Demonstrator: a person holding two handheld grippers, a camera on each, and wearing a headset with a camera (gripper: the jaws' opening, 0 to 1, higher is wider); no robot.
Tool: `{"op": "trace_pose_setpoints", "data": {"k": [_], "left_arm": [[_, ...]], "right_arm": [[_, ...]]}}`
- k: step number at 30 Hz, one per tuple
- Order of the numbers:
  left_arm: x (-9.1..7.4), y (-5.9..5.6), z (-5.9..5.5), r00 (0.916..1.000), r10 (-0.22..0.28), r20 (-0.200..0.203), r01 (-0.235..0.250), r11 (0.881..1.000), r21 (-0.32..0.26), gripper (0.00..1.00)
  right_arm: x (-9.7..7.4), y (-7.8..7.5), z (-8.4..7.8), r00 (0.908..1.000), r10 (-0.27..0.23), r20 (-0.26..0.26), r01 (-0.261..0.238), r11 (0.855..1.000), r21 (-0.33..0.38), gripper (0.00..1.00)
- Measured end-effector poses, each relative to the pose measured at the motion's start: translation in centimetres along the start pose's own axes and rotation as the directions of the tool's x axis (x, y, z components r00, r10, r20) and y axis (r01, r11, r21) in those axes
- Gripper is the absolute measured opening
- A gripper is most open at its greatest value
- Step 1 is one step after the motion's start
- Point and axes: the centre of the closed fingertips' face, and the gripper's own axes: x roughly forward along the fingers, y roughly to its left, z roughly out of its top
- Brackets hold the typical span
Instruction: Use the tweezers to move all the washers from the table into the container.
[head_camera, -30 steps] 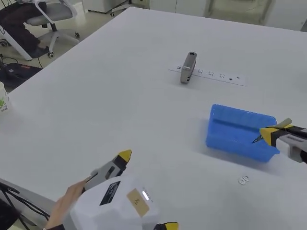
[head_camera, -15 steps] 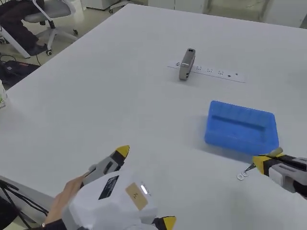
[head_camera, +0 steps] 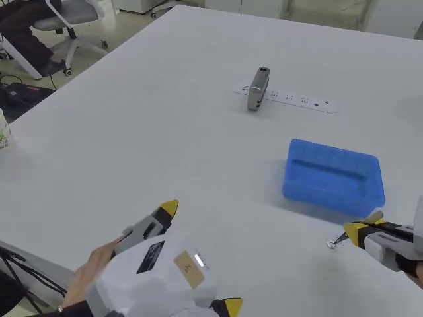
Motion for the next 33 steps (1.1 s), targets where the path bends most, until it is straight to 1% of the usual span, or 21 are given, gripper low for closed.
{"op": "trace_pose_setpoints", "data": {"k": [5, 12, 16, 22, 33], "left_arm": [[0.02, 0.01, -0.07, 1.0, 0.001, -0.003, -0.001, 1.0, 0.002, 0.94], [0.01, 0.03, -0.06, 1.0, 0.002, -0.004, -0.002, 1.0, 0.003, 0.93], [0.04, 0.05, -0.14, 1.0, 0.003, -0.008, -0.003, 1.0, 0.005, 0.93], [0.03, 0.1, -0.09, 1.0, 0.004, -0.005, -0.004, 1.0, 0.001, 0.93], [0.03, 0.22, -0.19, 0.9999, 0.012, -0.011, -0.012, 1.0, 0.002, 0.93]], "right_arm": [[0.22, 0.1, -0.23, 1.0, -0.004, -0.008, 0.004, 1.0, -0.008, 0.03], [0.2, 0.07, -0.19, 1.0, -0.006, -0.006, 0.006, 1.0, -0.005, 0.03], [0.03, 0.05, -0.42, 0.9999, -0.014, -0.009, 0.014, 1.0, -0.023, 0.03], [-0.11, -0.48, -0.82, 0.9994, -0.023, -0.024, 0.023, 0.999, -0.023, 0.03], [-0.03, -0.64, -0.91, 0.9986, -0.025, -0.046, 0.023, 0.999, -0.046, 0.03]]}}
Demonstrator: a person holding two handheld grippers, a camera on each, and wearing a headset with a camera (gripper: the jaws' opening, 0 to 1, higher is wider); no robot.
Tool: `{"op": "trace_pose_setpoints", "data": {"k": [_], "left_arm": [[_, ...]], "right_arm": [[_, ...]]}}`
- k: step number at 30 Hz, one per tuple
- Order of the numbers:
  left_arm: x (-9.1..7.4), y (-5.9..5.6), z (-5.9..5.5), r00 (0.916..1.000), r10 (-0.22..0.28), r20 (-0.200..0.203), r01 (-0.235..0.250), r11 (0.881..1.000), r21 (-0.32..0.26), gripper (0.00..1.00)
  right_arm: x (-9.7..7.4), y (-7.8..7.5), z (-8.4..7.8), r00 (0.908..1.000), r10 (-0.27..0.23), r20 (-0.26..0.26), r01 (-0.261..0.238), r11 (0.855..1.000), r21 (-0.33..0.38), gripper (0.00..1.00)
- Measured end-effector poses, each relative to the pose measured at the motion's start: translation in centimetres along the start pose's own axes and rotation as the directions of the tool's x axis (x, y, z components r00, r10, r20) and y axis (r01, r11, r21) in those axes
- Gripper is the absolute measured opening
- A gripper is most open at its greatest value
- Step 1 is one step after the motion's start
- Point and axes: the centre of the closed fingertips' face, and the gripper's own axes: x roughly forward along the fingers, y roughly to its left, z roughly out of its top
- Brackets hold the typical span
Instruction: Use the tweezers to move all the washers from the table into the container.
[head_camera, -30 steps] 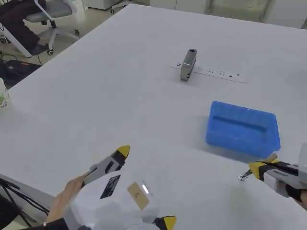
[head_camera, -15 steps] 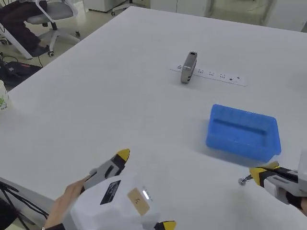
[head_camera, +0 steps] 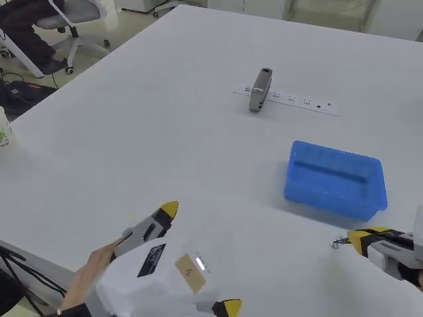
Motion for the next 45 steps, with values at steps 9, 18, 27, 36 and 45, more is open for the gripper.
{"op": "trace_pose_setpoints", "data": {"k": [9, 18, 27, 36, 45], "left_arm": [[0.0, 0.1, 0.0, 1.0, 0.004, 0.002, -0.004, 1.0, -0.003, 0.93], [0.0, 0.0, 0.0, 1.0, 0.002, 0.0, -0.002, 1.0, 0.004, 0.92], [0.0, 0.1, 0.0, 1.0, 0.004, -0.002, -0.004, 1.0, 0.003, 0.92], [0.0, 0.1, -0.1, 1.0, 0.007, -0.004, -0.007, 1.0, 0.002, 0.92], [0.0, 0.1, -0.1, 1.0, 0.004, -0.006, -0.004, 1.0, 0.006, 0.92]], "right_arm": [[-0.6, -0.1, 0.3, 0.9995, 0.021, -0.024, -0.021, 1.0, -0.004, 0.03], [-1.7, 0.0, -0.8, 0.9939, 0.055, -0.096, -0.056, 0.998, -0.004, 0.02], [-1.4, 0.0, -1.4, 0.9875, 0.059, -0.146, -0.063, 0.998, -0.021, 0.02], [-1.0, 0.1, -0.9, 0.9927, 0.045, -0.112, -0.05, 0.998, -0.044, 0.02], [-0.9, -0.2, -0.6, 0.9985, 0.042, -0.036, -0.044, 0.998, -0.034, 0.02]]}}
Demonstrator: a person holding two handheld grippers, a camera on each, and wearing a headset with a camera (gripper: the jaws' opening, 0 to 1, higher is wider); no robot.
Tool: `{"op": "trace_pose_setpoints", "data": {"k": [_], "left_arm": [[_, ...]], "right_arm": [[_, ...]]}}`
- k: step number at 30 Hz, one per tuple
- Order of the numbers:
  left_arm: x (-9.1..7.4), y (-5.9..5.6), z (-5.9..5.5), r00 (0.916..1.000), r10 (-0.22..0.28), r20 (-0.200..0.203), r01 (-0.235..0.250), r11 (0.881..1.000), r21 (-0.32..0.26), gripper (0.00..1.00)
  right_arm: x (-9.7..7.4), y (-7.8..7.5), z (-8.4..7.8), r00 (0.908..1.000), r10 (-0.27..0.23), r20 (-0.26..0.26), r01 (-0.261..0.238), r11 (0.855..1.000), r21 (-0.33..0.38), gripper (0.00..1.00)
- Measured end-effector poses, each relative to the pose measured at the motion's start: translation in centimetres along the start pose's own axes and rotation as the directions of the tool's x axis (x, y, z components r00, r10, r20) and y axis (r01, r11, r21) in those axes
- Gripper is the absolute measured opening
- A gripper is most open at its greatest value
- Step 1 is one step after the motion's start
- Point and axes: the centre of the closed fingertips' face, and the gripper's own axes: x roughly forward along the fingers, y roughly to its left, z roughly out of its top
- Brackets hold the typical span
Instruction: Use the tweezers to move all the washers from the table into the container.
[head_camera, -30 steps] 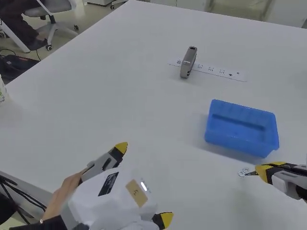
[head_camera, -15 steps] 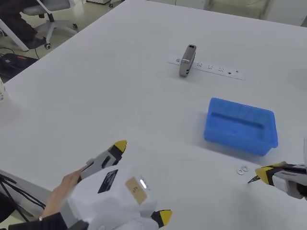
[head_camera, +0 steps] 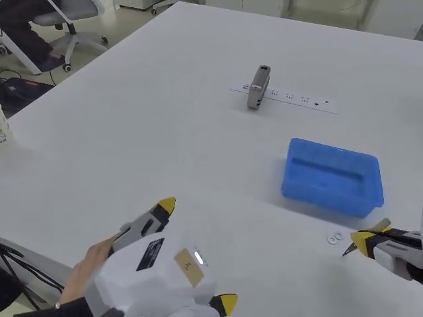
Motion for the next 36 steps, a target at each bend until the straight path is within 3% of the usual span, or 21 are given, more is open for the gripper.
{"op": "trace_pose_setpoints", "data": {"k": [8, 23, 30, 32, 36], "left_arm": [[0.0, 0.0, 0.0, 1.0, -0.002, 0.0, 0.002, 1.0, 0.002, 0.92], [0.0, 0.1, 0.0, 1.0, 0.002, -0.002, -0.002, 1.0, 0.0, 0.92], [0.0, 0.1, -0.1, 1.0, 0.003, -0.005, -0.003, 1.0, 0.0, 0.92], [0.0, 0.1, -0.1, 1.0, 0.004, -0.003, -0.004, 1.0, -0.001, 0.92], [0.0, 0.1, -0.1, 1.0, 0.004, -0.004, -0.004, 1.0, 0.0, 0.92]], "right_arm": [[0.6, -0.7, 2.0, 0.9978, -0.013, 0.065, 0.008, 0.997, 0.08, 0.03], [1.6, -0.5, 1.9, 0.9975, -0.033, 0.063, 0.028, 0.996, 0.084, 0.03], [1.8, -0.3, 1.8, 0.9985, -0.022, 0.051, 0.019, 0.998, 0.056, 0.03], [1.7, -0.2, 1.6, 0.9985, -0.03, 0.045, 0.03, 1.0, -0.004, 0.03], [1.7, 0.2, 1.6, 0.9983, -0.034, 0.048, 0.037, 0.998, -0.058, 0.02]]}}
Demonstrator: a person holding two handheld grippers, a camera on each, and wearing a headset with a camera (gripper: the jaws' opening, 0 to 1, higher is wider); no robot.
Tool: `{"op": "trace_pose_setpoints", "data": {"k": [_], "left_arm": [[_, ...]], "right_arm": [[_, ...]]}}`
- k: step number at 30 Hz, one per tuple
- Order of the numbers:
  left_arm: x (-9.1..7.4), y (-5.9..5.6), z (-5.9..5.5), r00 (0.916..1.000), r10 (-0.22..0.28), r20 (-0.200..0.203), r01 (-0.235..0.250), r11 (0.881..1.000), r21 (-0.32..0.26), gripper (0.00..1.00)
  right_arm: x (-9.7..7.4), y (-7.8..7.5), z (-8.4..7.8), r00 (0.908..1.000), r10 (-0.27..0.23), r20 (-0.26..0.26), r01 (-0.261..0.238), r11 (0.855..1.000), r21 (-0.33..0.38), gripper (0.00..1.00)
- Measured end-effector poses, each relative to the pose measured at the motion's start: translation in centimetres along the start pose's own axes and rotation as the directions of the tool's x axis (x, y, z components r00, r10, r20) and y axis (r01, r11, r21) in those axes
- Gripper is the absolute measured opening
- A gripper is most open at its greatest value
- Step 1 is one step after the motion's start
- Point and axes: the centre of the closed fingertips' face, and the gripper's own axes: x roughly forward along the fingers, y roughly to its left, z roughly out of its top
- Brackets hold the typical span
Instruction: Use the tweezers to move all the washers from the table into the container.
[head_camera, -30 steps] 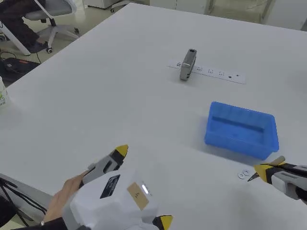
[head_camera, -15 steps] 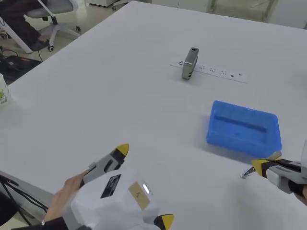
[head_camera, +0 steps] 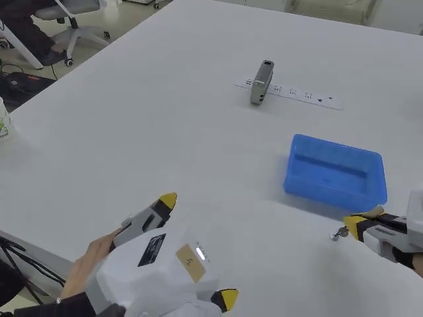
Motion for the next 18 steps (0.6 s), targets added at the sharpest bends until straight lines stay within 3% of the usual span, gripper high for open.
{"op": "trace_pose_setpoints", "data": {"k": [11, 18], "left_arm": [[0.0, 0.0, 0.0, 1.0, 0.0, -0.001, 0.0, 1.0, 0.003, 0.92], [0.0, 0.0, 0.0, 1.0, 0.0, 0.001, 0.0, 1.0, 0.002, 0.92]], "right_arm": [[-0.1, -0.3, 0.0, 0.9992, 0.021, -0.035, -0.02, 0.999, 0.034, 0.01], [-1.0, -0.1, 1.2, 0.9994, 0.031, -0.018, -0.03, 0.999, 0.036, 0.01]]}}
